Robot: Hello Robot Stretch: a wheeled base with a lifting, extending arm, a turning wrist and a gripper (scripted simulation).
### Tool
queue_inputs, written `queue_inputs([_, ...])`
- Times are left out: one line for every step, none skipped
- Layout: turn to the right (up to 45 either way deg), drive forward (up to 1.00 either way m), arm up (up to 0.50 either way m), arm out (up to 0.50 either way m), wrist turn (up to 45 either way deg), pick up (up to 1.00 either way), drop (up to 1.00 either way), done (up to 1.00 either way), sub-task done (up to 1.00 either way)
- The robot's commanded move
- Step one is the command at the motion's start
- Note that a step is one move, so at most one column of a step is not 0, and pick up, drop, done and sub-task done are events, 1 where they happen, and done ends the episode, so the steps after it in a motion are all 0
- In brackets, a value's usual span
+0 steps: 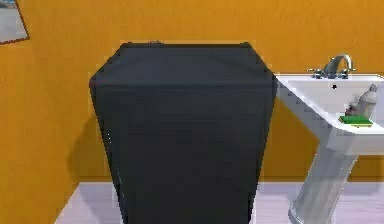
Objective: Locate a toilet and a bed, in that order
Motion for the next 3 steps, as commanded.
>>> queue_inputs([45.0, 0.0, 0.0, 0.0, 0.0, 0.0, 0.0, 0.0, 0.0])
queue_inputs([45.0, 0.0, 0.0, 0.0, 0.0, 0.0, 0.0, 0.0, 0.0])
queue_inputs([0.0, 1.0, 0.0, 0.0, 0.0, 0.0, 0.0, 0.0, 0.0])
